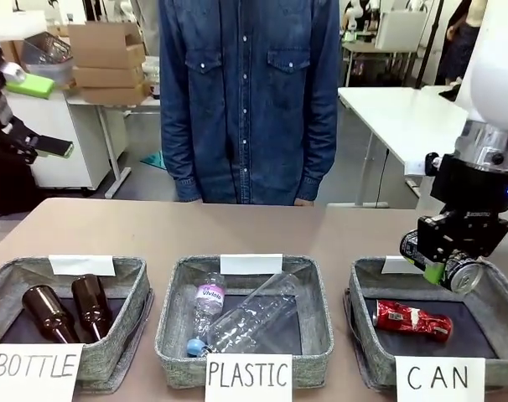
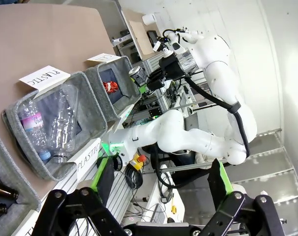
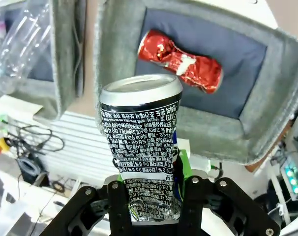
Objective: Sort the can waste into the basket.
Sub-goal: Pick up the can waste from the table and place it in the right Fabric basket.
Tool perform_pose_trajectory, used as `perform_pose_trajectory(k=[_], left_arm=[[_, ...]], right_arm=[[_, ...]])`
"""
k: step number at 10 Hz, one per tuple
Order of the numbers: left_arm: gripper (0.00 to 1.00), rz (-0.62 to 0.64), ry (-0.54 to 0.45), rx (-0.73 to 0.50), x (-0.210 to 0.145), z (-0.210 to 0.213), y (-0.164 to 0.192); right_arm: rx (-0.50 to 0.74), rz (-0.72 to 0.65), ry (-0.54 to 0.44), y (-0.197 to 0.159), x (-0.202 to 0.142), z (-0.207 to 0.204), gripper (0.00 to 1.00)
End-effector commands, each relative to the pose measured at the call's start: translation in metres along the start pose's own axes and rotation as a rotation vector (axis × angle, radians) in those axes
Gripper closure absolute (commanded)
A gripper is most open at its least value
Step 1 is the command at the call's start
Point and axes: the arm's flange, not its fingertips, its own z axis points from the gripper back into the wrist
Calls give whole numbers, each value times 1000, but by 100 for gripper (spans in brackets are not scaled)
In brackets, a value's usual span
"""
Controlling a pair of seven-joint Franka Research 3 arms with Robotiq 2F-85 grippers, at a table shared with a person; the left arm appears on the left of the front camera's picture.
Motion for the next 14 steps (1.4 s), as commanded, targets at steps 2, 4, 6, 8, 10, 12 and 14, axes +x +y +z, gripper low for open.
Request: perform_pose_trajectory(k=[2, 4, 6, 8, 10, 12, 14], left_arm=[[0, -21, -9, -24, 1, -1, 0], [0, -21, -9, -24, 1, -1, 0], [0, -21, -9, -24, 1, -1, 0], [0, -21, -9, -24, 1, -1, 0], [0, -21, -9, -24, 1, -1, 0], [0, -21, -9, -24, 1, -1, 0], [0, -21, -9, -24, 1, -1, 0]], right_arm=[[7, 2, -15, -4, 1, -4, 100], [-3, -8, -77, -5, -2, -2, 2], [-5, -10, -112, -6, -2, -1, 0], [15, -20, -248, -8, -3, 4, 0], [29, -29, -257, -8, -5, 3, 0], [82, -37, -283, -11, -2, 2, 0], [424, 183, -549, -7, 2, 13, 0]])
